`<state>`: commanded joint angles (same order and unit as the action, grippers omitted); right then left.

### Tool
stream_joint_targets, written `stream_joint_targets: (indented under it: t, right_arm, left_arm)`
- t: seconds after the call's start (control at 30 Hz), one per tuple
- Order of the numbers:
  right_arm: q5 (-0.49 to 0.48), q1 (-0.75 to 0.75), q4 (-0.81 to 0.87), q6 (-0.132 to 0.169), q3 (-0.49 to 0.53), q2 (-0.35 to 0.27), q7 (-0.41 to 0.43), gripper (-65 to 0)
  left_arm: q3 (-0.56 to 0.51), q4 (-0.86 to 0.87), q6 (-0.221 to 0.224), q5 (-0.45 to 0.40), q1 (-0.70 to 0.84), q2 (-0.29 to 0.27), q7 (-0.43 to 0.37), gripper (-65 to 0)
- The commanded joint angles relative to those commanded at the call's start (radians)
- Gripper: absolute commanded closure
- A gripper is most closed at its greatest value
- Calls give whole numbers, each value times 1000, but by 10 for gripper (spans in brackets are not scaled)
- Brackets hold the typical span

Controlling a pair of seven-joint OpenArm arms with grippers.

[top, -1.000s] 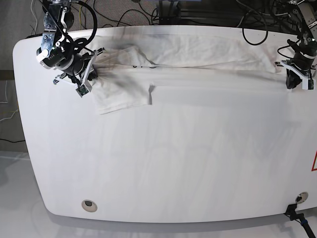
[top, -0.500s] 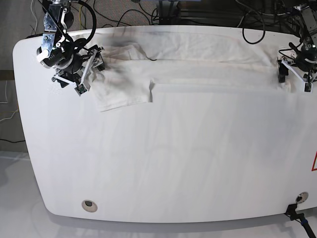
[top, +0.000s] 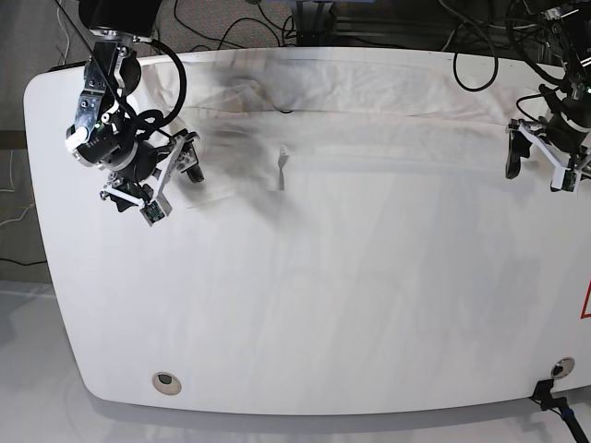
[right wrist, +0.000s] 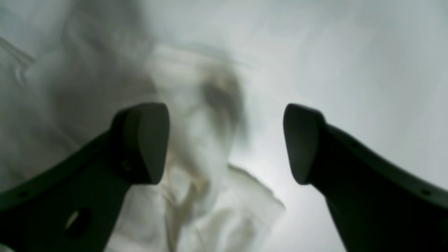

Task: Fold the T-shirt properly
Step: 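Release the folded shirt and raise both grippers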

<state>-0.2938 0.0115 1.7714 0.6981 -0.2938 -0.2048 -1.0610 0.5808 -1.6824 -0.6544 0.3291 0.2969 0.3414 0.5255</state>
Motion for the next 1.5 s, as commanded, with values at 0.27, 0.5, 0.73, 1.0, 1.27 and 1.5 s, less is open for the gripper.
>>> stream_joint_targets:
  t: [0.27, 0.5, 0.73, 1.0, 1.27, 1.5]
  right_arm:
    - [0, -104, -276, 0, -55, 12, 6, -490]
    - [-2, -98, -362, 0, -51, 37, 3, -490]
    - [-2, -98, -364, 0, 14, 64, -74, -489]
    - [-15, -72, -341, 0, 29, 97, -100, -440]
    - [-32, -75, -338, 0, 29, 92, -100, 0]
    - [-80, -75, -187, 0, 25, 106, -210, 0]
  left_arm:
    - [-2, -11, 0, -2, 5, -20, 0, -528]
    - [-2, -9, 0, -3, 5, -20, 0, -528]
    - [-40, -8, 5, -3, 3, -20, 0, -528]
    - [-40, -6, 6, -3, 0, -20, 0, -528]
    - [-40, -3, 6, -3, 0, -20, 0, -526]
    - [-41, 46, 6, -5, -2, -20, 0, -526]
